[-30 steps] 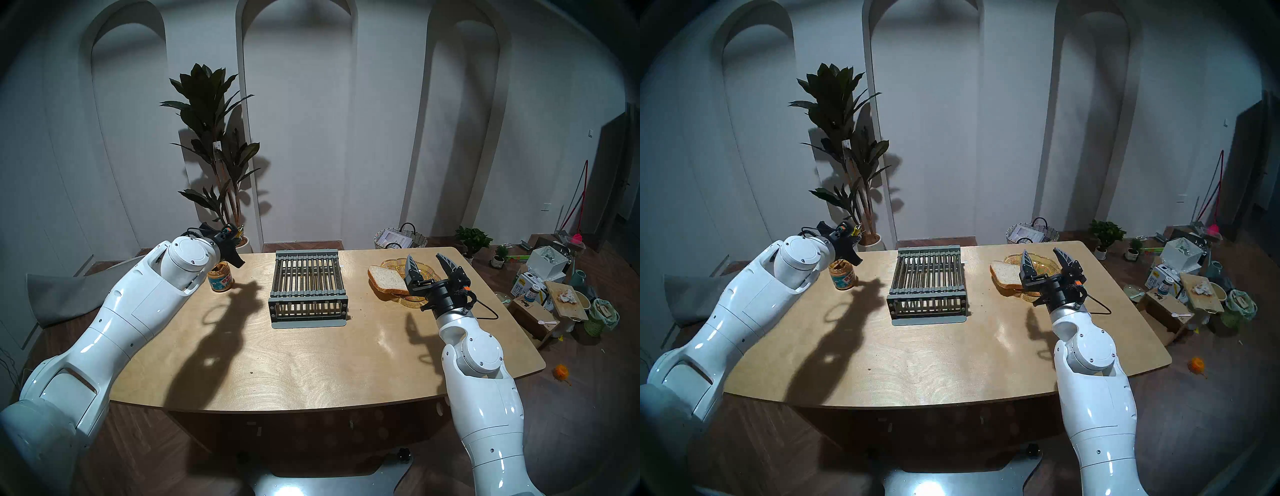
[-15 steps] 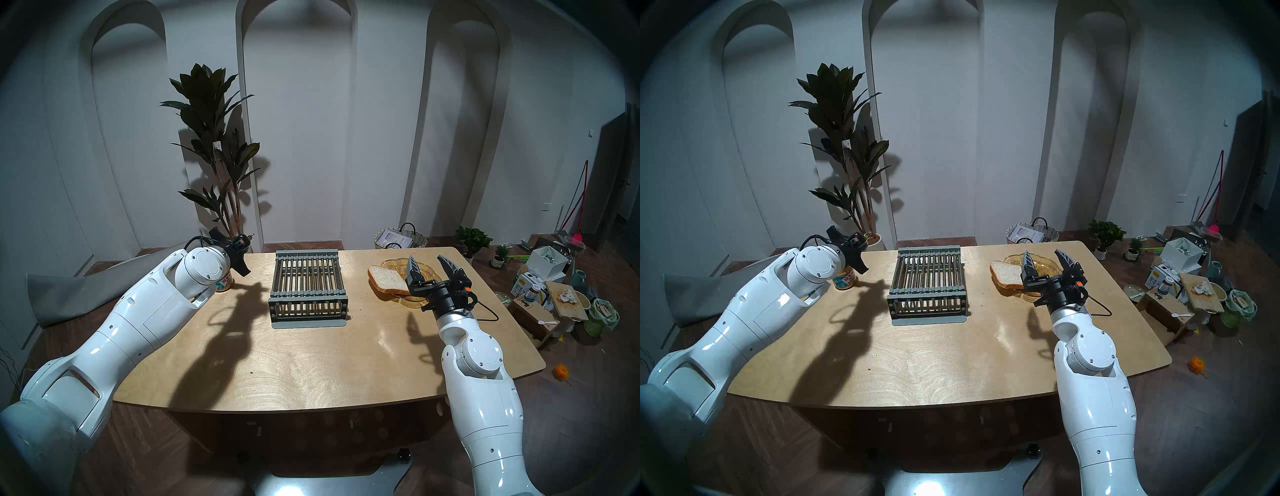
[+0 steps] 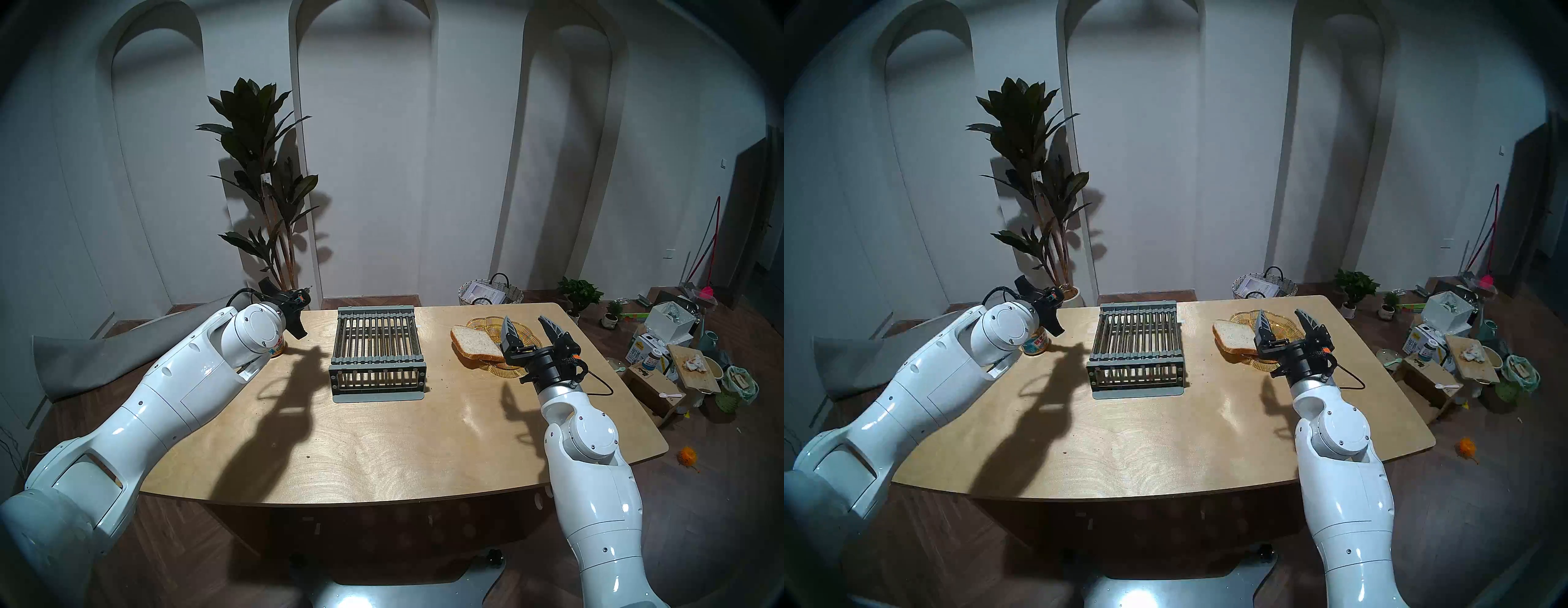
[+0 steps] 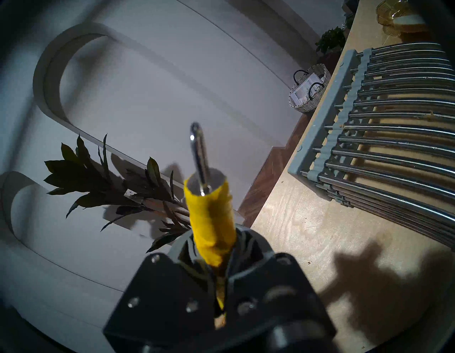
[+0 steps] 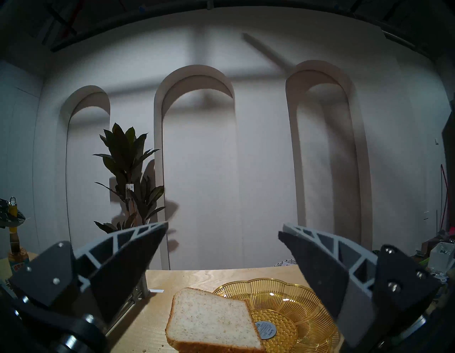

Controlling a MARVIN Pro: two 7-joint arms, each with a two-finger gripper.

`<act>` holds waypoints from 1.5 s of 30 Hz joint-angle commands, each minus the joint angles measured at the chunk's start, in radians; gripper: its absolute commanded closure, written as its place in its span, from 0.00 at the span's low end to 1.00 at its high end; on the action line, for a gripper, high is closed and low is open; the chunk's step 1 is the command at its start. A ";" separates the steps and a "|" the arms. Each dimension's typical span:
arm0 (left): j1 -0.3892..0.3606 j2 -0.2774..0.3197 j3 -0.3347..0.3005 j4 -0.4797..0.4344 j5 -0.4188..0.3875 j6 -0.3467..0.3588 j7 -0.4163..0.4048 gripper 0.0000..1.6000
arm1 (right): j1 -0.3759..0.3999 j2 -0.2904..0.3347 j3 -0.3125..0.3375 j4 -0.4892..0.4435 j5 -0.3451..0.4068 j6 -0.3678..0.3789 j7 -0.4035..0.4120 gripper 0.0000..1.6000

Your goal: Spread peanut butter over the slice of bread with the knife

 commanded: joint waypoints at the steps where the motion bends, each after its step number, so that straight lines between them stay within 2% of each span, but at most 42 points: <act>1: -0.047 -0.004 0.013 -0.018 0.056 0.005 0.033 1.00 | 0.018 0.004 0.004 -0.009 0.010 -0.011 0.009 0.00; 10: -0.055 -0.006 0.048 -0.009 0.119 0.023 0.065 1.00 | 0.020 0.005 0.011 -0.002 0.018 -0.011 0.020 0.00; 22: -0.058 -0.006 0.058 -0.028 0.146 0.032 0.070 1.00 | 0.022 0.004 0.023 0.007 0.028 -0.013 0.030 0.00; 45: -0.058 -0.010 0.049 -0.043 0.145 0.034 0.061 1.00 | 0.030 0.004 0.029 0.018 0.032 -0.013 0.041 0.00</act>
